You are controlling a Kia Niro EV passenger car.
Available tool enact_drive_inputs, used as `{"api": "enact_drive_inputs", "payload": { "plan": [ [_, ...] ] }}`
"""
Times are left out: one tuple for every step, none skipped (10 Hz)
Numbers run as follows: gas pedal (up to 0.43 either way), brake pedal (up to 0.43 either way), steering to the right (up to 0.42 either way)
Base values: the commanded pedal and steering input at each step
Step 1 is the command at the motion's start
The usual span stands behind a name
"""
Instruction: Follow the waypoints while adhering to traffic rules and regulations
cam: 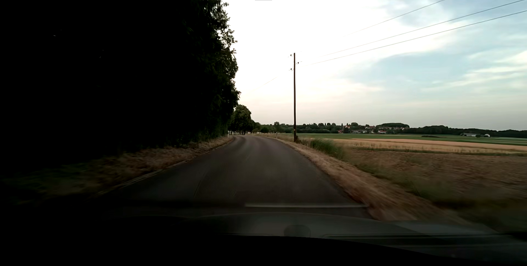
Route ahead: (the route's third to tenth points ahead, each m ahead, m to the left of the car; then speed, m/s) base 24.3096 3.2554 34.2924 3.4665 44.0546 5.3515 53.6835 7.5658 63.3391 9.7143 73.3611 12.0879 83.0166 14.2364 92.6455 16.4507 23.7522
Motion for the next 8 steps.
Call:
{"api": "enact_drive_inputs", "payload": {
  "plan": [
    [0.130,0.006,-0.023],
    [0.130,0.006,-0.023],
    [0.130,0.006,-0.023],
    [0.138,0.006,-0.023],
    [0.138,0.006,-0.023],
    [0.150,0.006,-0.023],
    [0.157,0.006,-0.023],
    [0.169,0.006,-0.023]
  ]
}}
